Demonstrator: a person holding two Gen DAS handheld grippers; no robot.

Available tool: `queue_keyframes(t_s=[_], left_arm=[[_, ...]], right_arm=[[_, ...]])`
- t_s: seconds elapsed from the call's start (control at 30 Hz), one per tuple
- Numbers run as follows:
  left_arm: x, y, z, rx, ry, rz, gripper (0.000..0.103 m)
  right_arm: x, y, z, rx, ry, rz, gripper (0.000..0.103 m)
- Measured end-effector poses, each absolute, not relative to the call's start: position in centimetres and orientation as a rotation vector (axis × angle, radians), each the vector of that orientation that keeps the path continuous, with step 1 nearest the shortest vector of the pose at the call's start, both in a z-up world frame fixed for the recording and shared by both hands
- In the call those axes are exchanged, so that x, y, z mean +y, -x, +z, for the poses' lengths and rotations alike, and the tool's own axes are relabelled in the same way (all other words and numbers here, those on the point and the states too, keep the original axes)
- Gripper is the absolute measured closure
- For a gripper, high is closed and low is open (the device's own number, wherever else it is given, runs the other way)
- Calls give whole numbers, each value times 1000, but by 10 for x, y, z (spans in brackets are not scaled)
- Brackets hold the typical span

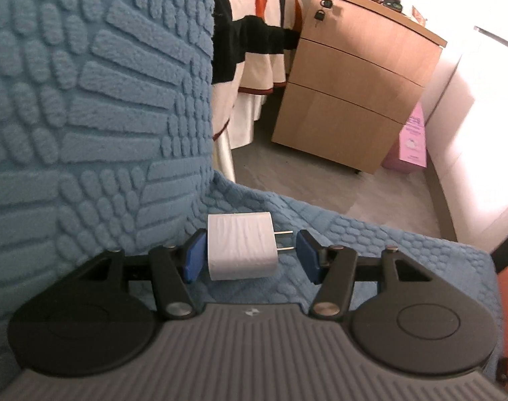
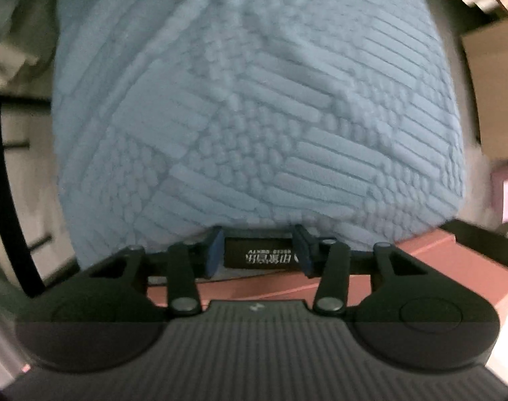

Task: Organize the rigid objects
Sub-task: 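Close the left tool on the white plug while the right tool grasps the black power bank, then lift the white plug and black power bank off the blanket with both tools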

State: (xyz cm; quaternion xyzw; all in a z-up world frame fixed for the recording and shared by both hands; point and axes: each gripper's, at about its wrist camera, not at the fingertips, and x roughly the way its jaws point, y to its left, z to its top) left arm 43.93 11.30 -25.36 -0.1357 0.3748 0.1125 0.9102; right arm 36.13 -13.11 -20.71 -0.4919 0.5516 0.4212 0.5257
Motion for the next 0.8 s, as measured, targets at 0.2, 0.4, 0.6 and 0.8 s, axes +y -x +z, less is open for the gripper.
queue_keyframes(t_s=[0.2,0.4,0.6,0.8], left_arm=[[110,-420,-245,781,300,197,40],[110,-407,-242,792,329,175,40],[108,-399,-236,792,330,150,40],[99,-390,-234,802,307,112,40]], right_arm=[[-134,-383,-204,1346,1110,956,20],[-126,-382,-217,1395,1152,916,19],[-116,-382,-231,1411,1227,880,12],[-112,-399,-247,1462,1219,851,9]])
